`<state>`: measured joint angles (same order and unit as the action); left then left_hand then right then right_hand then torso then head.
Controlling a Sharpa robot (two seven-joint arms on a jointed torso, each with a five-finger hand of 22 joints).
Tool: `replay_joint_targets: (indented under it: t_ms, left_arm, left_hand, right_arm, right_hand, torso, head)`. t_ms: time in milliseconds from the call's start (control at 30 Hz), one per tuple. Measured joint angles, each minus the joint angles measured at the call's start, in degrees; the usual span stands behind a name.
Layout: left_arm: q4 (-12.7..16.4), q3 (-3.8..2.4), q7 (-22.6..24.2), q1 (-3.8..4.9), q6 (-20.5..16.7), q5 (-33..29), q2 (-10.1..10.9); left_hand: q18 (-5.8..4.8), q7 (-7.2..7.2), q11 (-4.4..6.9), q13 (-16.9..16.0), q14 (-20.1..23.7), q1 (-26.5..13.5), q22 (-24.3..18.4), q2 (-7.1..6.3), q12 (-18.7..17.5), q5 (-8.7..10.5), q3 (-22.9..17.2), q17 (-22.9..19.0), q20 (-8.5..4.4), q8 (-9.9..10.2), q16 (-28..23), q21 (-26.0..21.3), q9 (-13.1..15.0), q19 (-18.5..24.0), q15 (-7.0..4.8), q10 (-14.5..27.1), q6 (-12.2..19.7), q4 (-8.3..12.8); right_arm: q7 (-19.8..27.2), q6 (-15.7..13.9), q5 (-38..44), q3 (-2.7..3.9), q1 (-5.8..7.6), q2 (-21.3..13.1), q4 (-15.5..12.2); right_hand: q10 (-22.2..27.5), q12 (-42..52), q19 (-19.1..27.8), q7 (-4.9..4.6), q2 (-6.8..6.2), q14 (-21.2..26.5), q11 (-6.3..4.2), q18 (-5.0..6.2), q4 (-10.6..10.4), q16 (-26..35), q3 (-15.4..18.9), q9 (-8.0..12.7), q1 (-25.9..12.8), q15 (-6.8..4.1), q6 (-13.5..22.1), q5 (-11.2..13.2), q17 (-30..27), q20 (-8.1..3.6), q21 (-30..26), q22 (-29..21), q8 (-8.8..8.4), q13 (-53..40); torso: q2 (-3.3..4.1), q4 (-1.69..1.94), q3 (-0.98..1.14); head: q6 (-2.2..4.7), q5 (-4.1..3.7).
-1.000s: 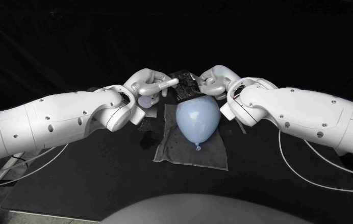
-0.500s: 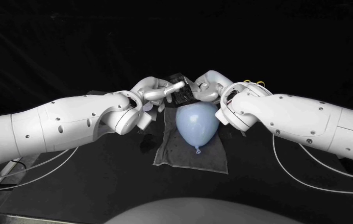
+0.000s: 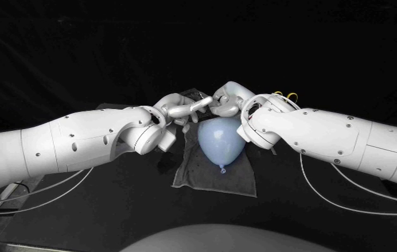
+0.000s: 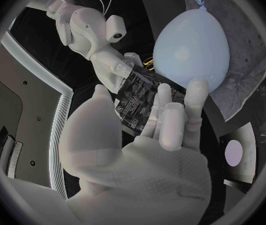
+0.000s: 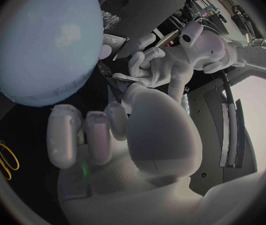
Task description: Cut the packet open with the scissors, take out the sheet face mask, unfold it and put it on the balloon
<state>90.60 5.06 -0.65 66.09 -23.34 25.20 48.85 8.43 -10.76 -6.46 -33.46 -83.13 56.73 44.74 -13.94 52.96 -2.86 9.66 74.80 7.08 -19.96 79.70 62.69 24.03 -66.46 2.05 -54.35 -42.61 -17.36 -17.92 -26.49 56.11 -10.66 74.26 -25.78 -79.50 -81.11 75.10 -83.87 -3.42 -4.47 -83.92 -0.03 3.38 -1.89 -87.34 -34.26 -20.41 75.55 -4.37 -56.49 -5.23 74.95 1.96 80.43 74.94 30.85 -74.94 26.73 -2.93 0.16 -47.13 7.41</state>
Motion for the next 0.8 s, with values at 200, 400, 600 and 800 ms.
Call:
replay_joint_targets:
  t_ms: [200, 400, 600, 800]
  left_arm:
    - [-0.67, 0.00, -1.11, -0.03, 0.49, -0.68, -0.48]
    - [-1.16, 0.00, -1.47, -0.03, 0.51, -2.24, -0.43]
    - [-1.20, -0.05, -1.92, 0.02, 0.82, -2.82, -0.41]
    - [-1.10, -0.05, -2.56, 0.03, 1.54, -2.53, -0.31]
  left_hand:
    - [-0.01, 0.61, 0.65, 0.11, 0.62, -1.45, -1.77, 2.71, 0.00, 0.00, -2.39, -1.08, -0.48, -2.14, -1.18, -1.13, 0.66, 0.48, -0.62, -0.03, -1.83, 0.11]
    - [-0.02, 1.95, 1.59, 0.07, 0.59, 3.87, -2.01, 10.25, 1.36, 0.00, -7.21, -1.13, -1.05, -6.19, -1.18, -1.28, 1.58, 0.26, -1.32, -0.74, -3.81, 0.56]
    - [-0.03, 2.66, 2.61, -0.04, 0.59, 15.39, -2.50, 11.50, 1.80, 0.02, -11.39, -1.13, -1.67, -10.61, -1.39, -1.79, 2.55, 0.23, -2.09, -0.38, -4.48, 1.74]
    - [-0.04, 3.11, 2.91, 0.06, 0.59, 19.94, -2.51, 9.98, 1.80, 0.02, -12.72, -1.08, -1.87, -12.12, -1.40, -1.79, 2.79, 0.43, -2.08, -0.43, -4.04, 1.62]
  right_arm:
    - [-1.04, 0.41, 1.34, 0.01, -0.20, 0.66, 0.08]
    - [-1.62, 0.54, 2.29, 0.01, -0.32, 0.80, -0.58]
    - [-1.99, 0.51, 2.77, -0.04, -0.45, 0.72, -0.83]
    - [-2.17, 0.49, 2.97, -0.05, -0.53, 0.78, -0.91]
  right_hand:
    - [0.00, 0.00, 0.01, -0.12, -0.20, 0.00, 0.00, -0.01, 0.63, 0.01, -1.11, -0.05, -0.94, 0.00, -0.01, -1.27, 0.00, 0.00, 0.00, -0.03, 0.01, -0.02]
    - [-0.01, 0.00, 0.01, -0.11, -0.21, 0.09, 0.00, 0.00, 0.70, 0.02, -1.18, -0.04, -1.24, 0.09, -0.05, -1.41, 0.00, 0.01, 0.00, -0.04, 0.01, -0.02]
    - [-0.01, 0.22, 0.10, -0.10, -0.51, 0.09, 0.00, -0.01, 0.78, -0.25, -1.60, -0.04, -1.54, 0.09, -0.05, -1.88, -0.02, 0.10, 0.24, -0.02, 0.01, 0.01]
    - [-0.01, 0.22, 0.11, -0.07, -0.56, 0.09, 0.00, 0.00, 0.99, -0.25, -1.82, -0.04, -1.74, 0.09, -0.02, -2.23, -0.05, 0.10, 0.24, 0.00, 0.01, 0.04]
  torso:
    - [0.00, -0.06, 0.00]
    - [0.00, -0.06, 0.07]
    - [0.00, -0.06, 0.04]
    - [0.06, -0.03, 0.04]
  head:
    - [0.02, 0.05]
    - [-0.12, 0.25]
    - [-0.06, 0.18]
    - [-0.07, 0.18]
